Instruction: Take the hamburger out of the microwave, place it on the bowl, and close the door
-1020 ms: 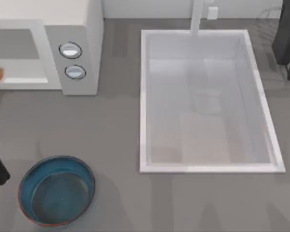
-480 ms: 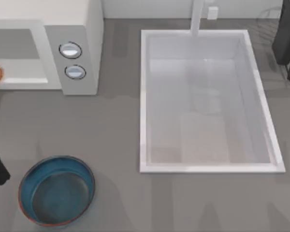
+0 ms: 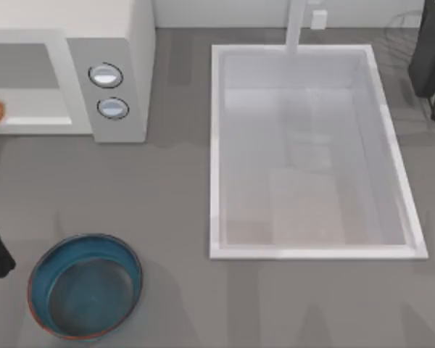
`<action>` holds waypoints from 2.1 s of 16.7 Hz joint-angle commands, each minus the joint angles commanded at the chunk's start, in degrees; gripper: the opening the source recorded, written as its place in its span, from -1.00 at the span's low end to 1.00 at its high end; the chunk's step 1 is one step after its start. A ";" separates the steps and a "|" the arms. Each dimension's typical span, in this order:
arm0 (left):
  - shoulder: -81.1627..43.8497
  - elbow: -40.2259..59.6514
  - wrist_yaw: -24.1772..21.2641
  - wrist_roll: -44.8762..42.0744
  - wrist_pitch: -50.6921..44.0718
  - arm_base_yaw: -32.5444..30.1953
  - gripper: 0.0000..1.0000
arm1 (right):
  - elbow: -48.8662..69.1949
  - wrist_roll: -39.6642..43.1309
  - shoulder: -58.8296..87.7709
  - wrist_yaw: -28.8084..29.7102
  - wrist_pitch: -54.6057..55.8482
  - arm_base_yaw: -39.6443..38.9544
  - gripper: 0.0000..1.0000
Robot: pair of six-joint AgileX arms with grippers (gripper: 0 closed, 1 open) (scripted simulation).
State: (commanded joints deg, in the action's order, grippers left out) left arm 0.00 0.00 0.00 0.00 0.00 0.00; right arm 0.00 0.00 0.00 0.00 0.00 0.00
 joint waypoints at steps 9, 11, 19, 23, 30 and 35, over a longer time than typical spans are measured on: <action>-1.65 0.59 -0.18 -0.07 0.82 0.16 1.00 | 0.00 0.00 0.00 0.00 0.00 0.00 1.00; -5.54 1.99 -0.59 -0.23 2.75 0.53 1.00 | 0.00 0.00 0.00 0.00 0.00 0.00 1.00; -39.15 14.02 -4.19 -1.64 19.39 3.74 1.00 | 0.00 0.00 0.00 0.00 0.00 0.00 1.00; -62.19 22.26 -6.66 -2.61 30.77 5.94 1.00 | 0.00 0.00 0.00 0.00 0.00 0.00 1.00; -103.02 36.85 -11.02 -4.32 50.95 9.83 1.00 | 0.00 0.00 0.00 0.00 0.00 0.00 1.00; -126.31 45.17 -13.51 -5.30 62.44 12.05 1.00 | 0.00 0.00 0.00 0.00 0.00 0.00 1.00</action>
State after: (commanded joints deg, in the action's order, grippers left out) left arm -126.31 45.17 -13.51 -5.30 62.44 12.05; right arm 0.00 0.00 0.00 0.00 0.00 0.00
